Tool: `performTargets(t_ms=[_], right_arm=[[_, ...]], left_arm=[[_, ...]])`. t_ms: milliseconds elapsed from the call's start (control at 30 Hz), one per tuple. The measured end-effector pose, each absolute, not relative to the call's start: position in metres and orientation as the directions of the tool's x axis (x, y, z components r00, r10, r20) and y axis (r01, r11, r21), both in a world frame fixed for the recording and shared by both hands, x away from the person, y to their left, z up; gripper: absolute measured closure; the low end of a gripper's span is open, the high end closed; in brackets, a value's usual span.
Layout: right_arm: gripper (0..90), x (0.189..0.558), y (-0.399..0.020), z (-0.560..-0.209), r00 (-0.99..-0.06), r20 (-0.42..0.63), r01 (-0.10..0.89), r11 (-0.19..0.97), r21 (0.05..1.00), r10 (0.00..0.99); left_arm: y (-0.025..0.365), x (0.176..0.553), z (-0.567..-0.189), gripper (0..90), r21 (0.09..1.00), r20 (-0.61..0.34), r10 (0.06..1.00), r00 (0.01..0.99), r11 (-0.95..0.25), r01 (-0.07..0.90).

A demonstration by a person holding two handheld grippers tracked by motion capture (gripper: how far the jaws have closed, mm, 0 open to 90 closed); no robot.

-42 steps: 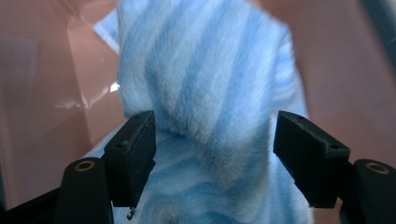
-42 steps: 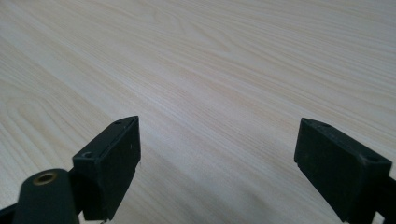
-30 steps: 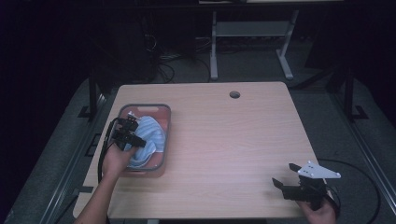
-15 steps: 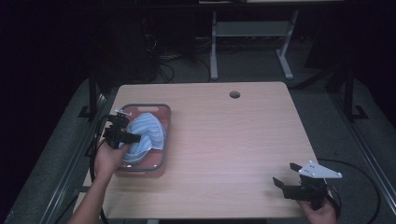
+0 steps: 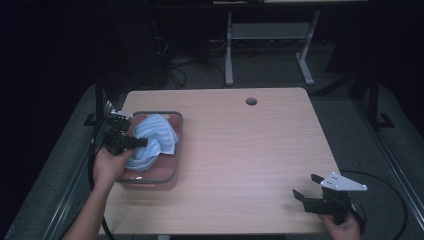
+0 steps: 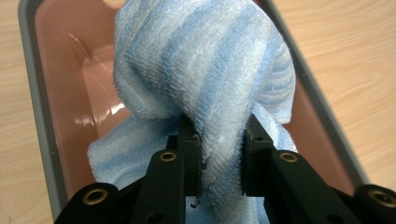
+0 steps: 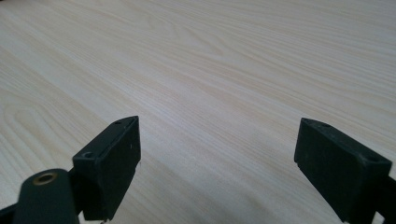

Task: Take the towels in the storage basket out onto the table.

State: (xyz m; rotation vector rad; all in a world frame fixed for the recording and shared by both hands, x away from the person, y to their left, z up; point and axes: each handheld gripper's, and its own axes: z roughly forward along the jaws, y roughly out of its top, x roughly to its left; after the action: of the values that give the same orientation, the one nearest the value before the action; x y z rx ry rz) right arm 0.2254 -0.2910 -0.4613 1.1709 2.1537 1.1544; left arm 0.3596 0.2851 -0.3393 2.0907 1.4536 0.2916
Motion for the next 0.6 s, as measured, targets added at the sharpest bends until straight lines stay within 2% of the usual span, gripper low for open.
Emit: performTargets(t_ms=[600], right_arm=[[14.1,0.227,-0.291,-0.462,-0.547,0.024,0.484,0.293,0.825,0.837]], left_arm=[[0.270,0.358,-0.297,74.1,0.624,-0.157,0.884,0.440,-0.257,0.738]])
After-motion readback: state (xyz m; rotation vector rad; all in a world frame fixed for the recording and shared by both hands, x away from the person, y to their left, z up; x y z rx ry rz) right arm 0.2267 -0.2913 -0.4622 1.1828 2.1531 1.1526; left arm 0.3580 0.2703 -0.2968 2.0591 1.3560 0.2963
